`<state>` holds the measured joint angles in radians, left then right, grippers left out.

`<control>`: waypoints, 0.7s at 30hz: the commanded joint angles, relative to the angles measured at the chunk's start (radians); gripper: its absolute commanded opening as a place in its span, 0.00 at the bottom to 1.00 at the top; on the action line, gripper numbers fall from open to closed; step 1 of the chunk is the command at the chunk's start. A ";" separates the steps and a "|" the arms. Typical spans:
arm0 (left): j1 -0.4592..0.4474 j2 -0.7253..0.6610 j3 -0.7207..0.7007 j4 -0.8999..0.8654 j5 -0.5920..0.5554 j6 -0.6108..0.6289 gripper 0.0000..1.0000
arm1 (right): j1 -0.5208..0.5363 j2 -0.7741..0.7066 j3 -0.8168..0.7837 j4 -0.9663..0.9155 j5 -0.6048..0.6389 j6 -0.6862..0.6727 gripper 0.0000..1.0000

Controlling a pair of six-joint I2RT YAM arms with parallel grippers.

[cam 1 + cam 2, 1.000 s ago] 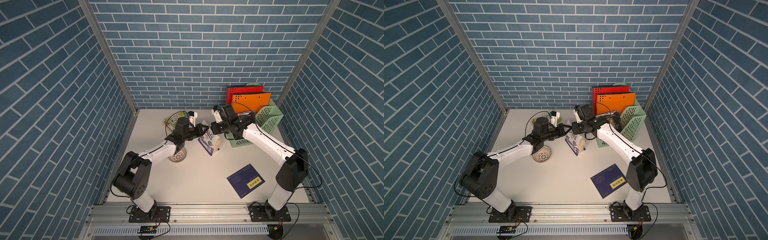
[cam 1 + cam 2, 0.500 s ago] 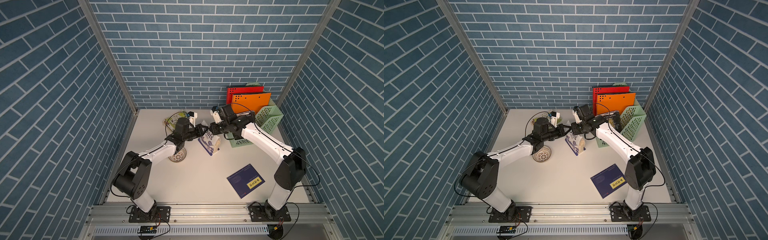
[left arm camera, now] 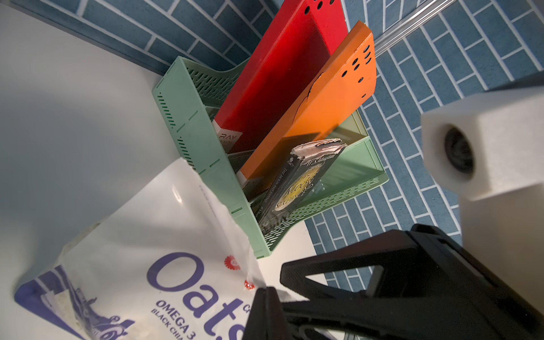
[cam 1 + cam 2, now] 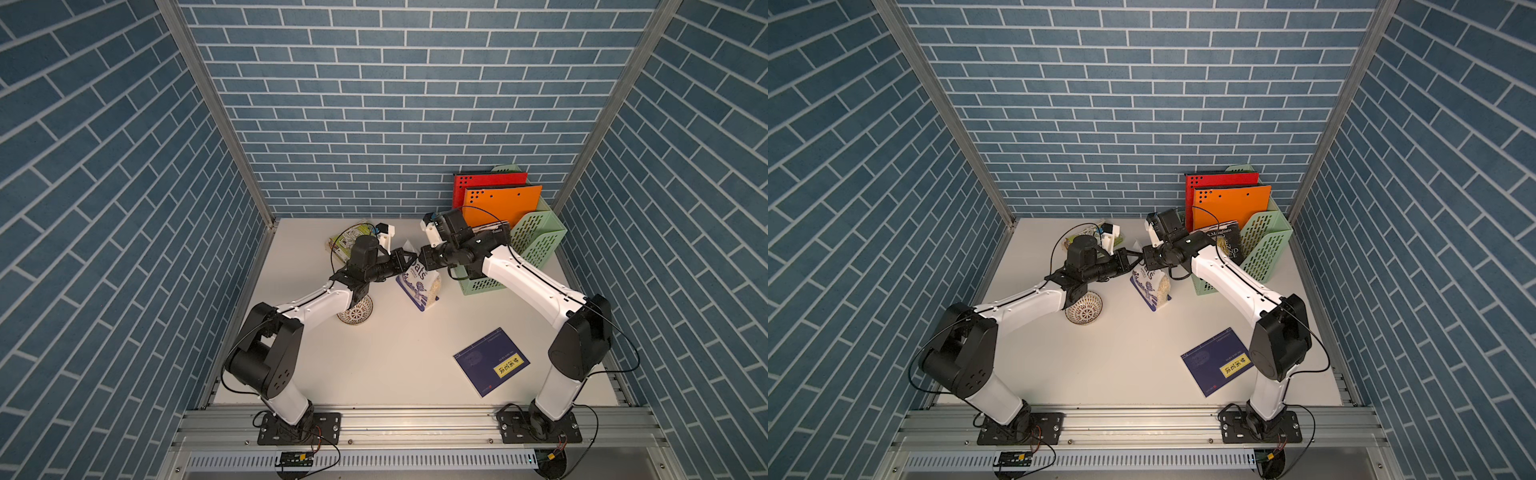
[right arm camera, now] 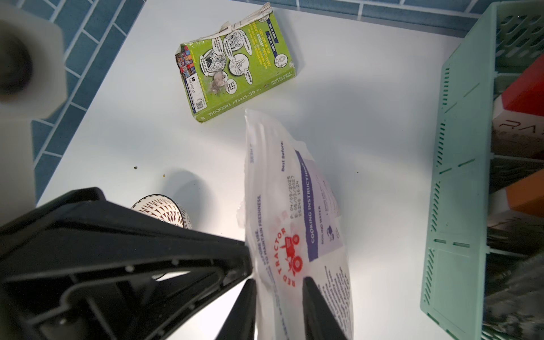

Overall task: Pour the oats into the breakfast bowl
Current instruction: Open the oats bag at the center of the board.

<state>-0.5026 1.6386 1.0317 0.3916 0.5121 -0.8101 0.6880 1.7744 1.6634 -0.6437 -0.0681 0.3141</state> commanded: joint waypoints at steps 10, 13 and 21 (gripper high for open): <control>-0.004 -0.007 -0.008 -0.027 -0.020 0.027 0.00 | -0.012 -0.059 0.004 0.030 0.000 0.013 0.41; -0.004 -0.007 -0.007 -0.026 -0.018 0.026 0.00 | -0.015 -0.056 0.001 0.012 0.024 0.007 0.34; -0.004 -0.010 -0.007 -0.028 -0.020 0.028 0.00 | -0.013 -0.032 -0.002 -0.003 0.005 0.004 0.30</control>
<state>-0.5026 1.6386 1.0317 0.3782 0.5091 -0.7990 0.6773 1.7485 1.6630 -0.6334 -0.0608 0.3168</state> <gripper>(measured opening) 0.045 0.301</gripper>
